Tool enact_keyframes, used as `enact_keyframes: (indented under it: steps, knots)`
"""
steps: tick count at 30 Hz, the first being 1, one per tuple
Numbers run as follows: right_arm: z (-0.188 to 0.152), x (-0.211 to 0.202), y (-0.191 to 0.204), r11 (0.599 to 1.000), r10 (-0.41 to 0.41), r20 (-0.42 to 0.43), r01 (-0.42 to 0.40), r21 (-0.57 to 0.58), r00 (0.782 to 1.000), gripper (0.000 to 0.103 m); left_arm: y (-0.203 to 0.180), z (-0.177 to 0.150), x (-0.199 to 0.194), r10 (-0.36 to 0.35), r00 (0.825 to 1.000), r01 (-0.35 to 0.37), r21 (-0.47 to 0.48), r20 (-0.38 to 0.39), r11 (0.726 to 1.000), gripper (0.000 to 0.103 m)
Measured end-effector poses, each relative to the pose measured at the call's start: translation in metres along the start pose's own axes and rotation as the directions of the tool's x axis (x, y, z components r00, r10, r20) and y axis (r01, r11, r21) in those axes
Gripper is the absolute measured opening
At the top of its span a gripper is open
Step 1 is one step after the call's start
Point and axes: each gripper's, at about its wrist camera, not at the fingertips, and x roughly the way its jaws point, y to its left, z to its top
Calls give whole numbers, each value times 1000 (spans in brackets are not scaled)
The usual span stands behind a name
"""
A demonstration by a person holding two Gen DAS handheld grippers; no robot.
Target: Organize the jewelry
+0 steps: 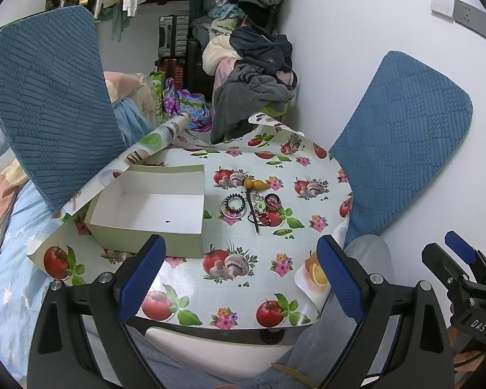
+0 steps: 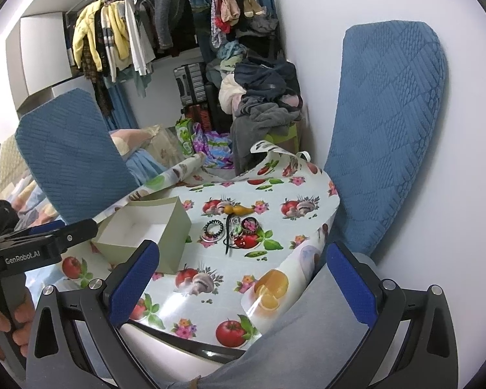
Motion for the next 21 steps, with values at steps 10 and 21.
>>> enact_keyframes:
  steps: [10,21]
  knots:
    - [0,19,3,999,38,-27,-38,4,999,86,15,0,6,-9,1000,10,-48,13,999,94]
    - [-5,51,-1,997,81,-43,-81,3,996,81,21,-9,31,12,1000,-13,-58,-28,998,94]
